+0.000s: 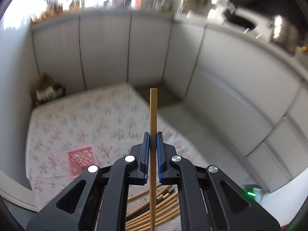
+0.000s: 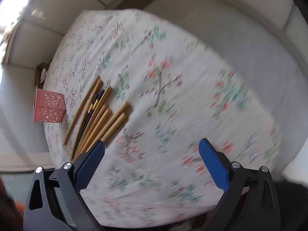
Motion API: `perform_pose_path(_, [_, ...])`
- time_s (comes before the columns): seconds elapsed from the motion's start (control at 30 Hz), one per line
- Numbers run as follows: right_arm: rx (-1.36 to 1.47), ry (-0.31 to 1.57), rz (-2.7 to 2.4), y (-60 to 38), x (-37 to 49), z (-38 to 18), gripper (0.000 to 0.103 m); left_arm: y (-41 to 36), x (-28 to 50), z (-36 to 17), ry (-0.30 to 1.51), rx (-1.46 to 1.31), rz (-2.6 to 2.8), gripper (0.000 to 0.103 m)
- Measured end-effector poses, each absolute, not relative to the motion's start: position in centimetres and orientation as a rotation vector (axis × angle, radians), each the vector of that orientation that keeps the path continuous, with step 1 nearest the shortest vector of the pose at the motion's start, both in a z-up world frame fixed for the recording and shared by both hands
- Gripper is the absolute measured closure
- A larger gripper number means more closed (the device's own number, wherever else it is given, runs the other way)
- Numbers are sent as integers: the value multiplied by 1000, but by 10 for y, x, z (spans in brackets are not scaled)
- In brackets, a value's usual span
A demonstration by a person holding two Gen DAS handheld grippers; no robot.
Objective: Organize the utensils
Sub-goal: 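Lift the wooden chopstick upright with the left tool while the right tool grasps another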
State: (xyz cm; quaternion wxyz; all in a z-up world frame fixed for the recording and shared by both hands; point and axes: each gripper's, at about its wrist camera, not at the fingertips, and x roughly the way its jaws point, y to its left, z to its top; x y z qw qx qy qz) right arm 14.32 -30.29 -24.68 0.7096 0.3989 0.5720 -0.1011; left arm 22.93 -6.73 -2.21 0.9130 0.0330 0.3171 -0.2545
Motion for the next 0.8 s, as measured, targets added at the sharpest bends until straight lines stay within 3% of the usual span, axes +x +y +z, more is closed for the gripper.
perform_pose_path(0.13, [878, 1322, -321, -288, 157, -246, 37, -43, 173, 20, 469, 44, -548, 96])
perform_pose_path(0.23, [849, 1336, -379, -278, 167, -245, 45, -18, 148, 40, 361, -7, -566, 97])
perform_pose_path(0.43, [819, 1342, -410, -262, 186, -245, 45, 3, 94, 72, 221, -60, -610, 96])
perform_pose_path(0.7, [761, 1335, -468, -244, 208, -245, 44, 29, 85, 81, 174, -132, -653, 97])
perform_pose_path(0.8, [673, 1351, -480, -233, 209, -245, 49, 36, 82, 82, 164, -147, -655, 96])
